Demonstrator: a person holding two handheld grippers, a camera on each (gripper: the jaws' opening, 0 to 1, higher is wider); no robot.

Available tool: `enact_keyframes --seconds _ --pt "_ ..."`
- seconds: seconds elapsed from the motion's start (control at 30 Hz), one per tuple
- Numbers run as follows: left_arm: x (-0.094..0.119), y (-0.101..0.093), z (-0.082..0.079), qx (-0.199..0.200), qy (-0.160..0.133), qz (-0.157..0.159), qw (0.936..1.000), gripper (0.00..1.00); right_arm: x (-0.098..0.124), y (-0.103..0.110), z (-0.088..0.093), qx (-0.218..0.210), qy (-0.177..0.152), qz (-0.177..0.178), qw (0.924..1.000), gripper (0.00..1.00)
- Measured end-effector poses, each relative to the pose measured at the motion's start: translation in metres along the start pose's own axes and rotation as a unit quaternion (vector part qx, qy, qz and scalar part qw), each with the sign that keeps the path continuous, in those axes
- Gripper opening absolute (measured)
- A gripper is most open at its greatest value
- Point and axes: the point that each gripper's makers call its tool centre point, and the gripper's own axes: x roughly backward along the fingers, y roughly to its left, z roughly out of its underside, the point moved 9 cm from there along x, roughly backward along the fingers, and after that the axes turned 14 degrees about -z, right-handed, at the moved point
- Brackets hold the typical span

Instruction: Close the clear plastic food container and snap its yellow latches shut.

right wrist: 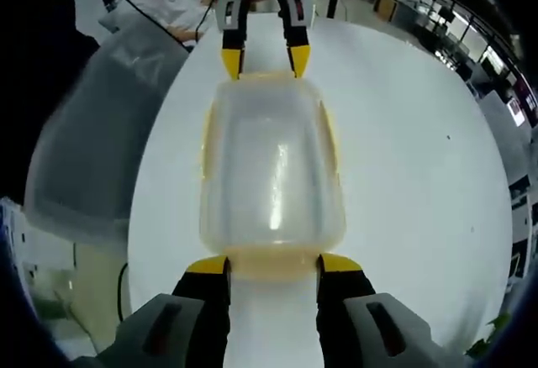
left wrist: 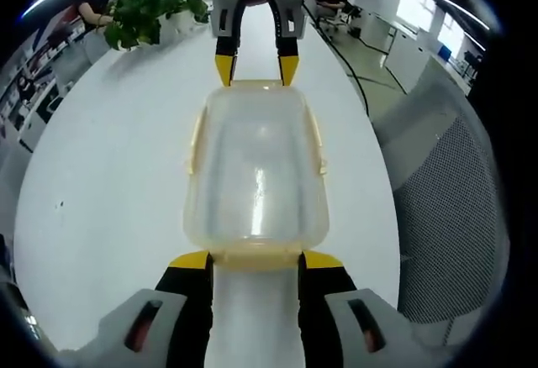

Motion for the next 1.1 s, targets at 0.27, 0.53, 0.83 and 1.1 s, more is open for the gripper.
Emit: enact_keyframes --seconds 0.27,0.53,0.83,1.1 --pt "0.000 -0.001 0.001 -0.015 0.001 -0.008 0.9999 0.39 0.000 0.000 0.000 0.007 -0.004 -0.001 1.0000 0.40" --pt "0.000 -0.001 0.001 -0.010 0.002 -0.013 0.9999 0.40 0.001 0.001 0.001 0.004 -0.002 0.003 1.0000 0.40" --pt "0.002 0.000 0.001 -0.006 0.007 -0.012 0.9999 0.43 0.009 0.001 0.006 -0.019 -0.006 0.006 0.9998 0.39" --pt "0.006 -0.003 0.010 0.082 0.008 -0.012 0.9965 0.43 0.020 0.010 0.007 -0.155 -0.115 0.000 0.9812 0.39"
